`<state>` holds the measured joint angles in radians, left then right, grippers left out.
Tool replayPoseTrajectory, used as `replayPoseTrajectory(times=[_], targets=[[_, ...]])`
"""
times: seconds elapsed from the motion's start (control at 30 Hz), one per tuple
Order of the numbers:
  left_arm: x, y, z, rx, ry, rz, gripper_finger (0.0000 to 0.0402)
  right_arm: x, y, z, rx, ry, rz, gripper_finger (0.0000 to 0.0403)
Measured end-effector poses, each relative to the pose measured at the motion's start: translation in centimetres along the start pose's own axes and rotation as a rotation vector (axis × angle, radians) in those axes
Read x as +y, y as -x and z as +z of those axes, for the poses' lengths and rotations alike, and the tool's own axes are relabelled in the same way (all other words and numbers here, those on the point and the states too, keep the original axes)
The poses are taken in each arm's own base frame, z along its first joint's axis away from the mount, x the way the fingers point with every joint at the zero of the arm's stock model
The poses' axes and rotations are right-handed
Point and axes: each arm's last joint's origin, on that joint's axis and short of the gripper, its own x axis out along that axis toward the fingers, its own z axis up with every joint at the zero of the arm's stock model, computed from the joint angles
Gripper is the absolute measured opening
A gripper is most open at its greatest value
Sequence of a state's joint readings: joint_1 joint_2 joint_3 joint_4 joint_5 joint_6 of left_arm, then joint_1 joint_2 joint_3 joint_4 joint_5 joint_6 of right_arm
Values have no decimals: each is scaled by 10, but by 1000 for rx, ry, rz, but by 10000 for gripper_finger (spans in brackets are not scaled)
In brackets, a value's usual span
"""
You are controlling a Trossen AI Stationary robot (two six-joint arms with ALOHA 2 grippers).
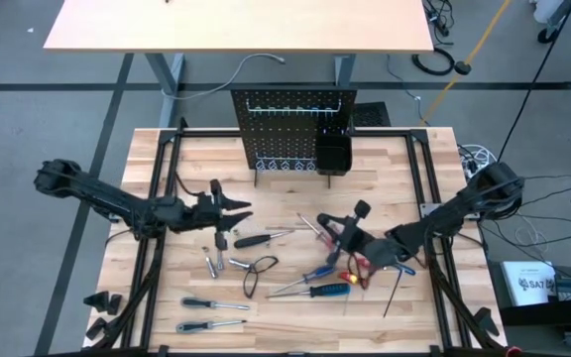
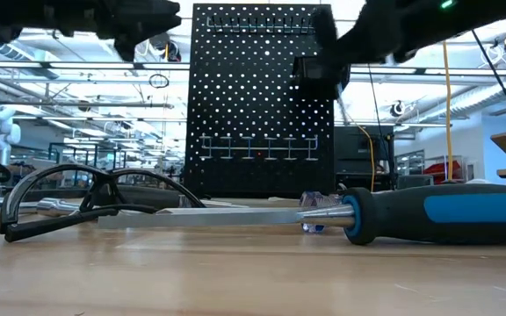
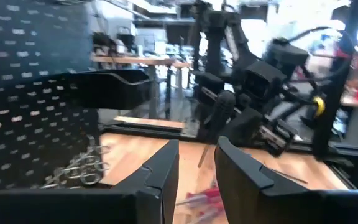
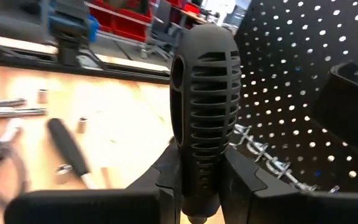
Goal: Hang tools onto peg board
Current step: Hang the bottom right black screwdriver on the peg board
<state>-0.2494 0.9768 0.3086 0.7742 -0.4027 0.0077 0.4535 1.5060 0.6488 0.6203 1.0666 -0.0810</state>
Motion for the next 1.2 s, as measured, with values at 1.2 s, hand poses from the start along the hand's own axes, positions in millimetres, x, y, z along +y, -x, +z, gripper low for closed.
replayPoseTrajectory(times=[1.2], targets=[[6, 2, -2, -41, -36, 49, 107, 4, -111, -9, 166, 126, -499, 56]])
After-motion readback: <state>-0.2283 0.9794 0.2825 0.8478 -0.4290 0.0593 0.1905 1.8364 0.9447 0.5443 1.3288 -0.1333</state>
